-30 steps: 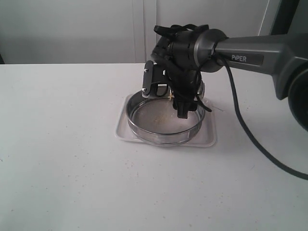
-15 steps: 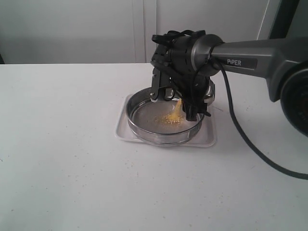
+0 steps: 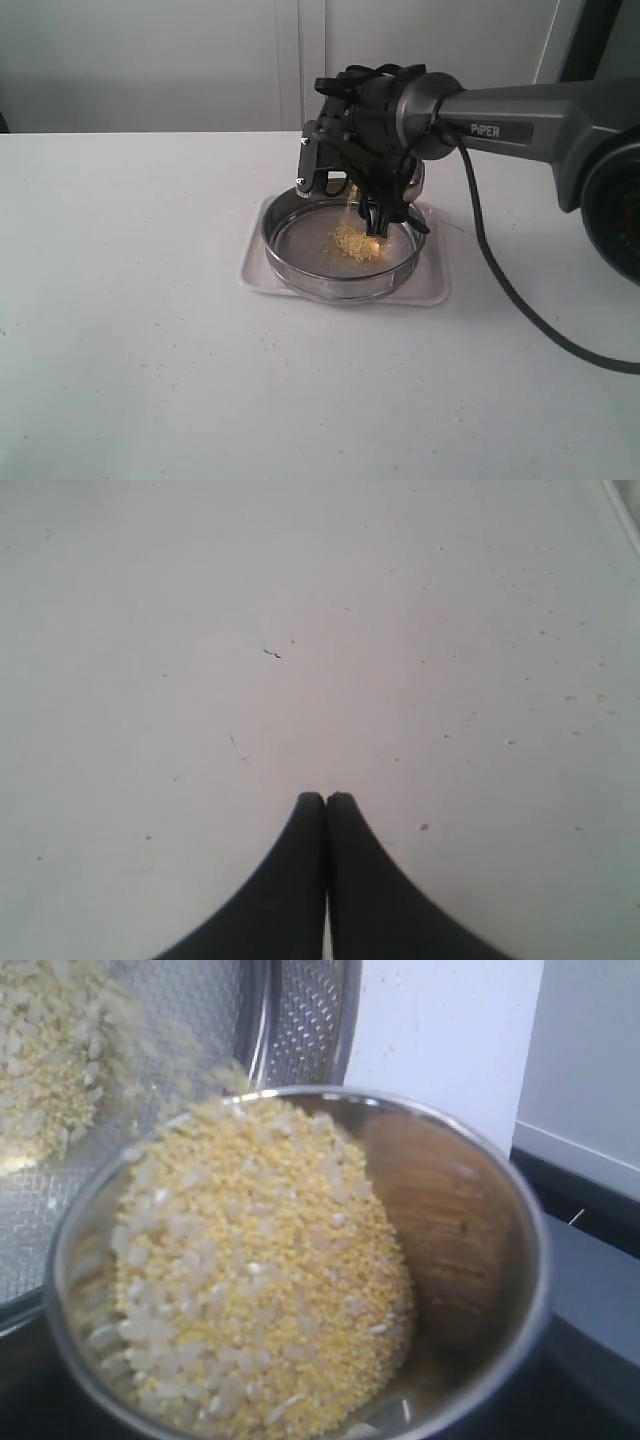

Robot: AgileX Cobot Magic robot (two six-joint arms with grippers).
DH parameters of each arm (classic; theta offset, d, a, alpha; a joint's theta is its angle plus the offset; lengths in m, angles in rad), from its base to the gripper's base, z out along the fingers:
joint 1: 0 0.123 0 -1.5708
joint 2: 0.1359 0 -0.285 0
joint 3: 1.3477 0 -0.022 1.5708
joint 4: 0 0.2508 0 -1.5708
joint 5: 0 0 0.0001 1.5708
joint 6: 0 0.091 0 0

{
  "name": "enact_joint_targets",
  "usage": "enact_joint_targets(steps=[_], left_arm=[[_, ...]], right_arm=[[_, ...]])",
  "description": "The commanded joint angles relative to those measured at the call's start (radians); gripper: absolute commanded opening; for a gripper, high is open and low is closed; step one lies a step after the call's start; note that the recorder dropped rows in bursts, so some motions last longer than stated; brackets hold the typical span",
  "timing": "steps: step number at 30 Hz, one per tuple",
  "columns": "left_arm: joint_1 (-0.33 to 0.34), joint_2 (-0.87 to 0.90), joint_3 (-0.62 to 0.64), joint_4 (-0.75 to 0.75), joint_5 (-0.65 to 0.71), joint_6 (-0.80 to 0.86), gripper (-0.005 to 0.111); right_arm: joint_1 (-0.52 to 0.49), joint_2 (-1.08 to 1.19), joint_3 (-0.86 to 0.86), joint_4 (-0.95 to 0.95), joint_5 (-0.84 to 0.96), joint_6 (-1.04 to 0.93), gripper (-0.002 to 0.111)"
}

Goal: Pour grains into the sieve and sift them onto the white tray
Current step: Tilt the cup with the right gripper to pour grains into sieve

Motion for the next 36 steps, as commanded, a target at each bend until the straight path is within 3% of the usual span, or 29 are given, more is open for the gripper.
enact_joint_targets(steps=[1,8,22,36], left_arm=[[0.004,-0.005,0.009,-0.006,0.003,-0.002,0.0],[0.004,-0.005,0.009,-0.006,0.003,-0.002,0.0],[0.004,-0.005,0.009,-0.006,0.003,-0.002,0.0],[0.004,-0.005,0.009,-0.006,0.003,-0.002,0.0]], right_arm=[[0.004,-0.008,-0.009,-0.033,-0.035,0.009,0.0],[0.023,-0.008,-0.009,-0.036,-0.029,-0.072,0.0],[0.071,-0.008,-0.009,-0.17,0.118,-0.088,0.0],[0.114,-0.008,-0.009,-0.183,0.195,-0.092,0.0]])
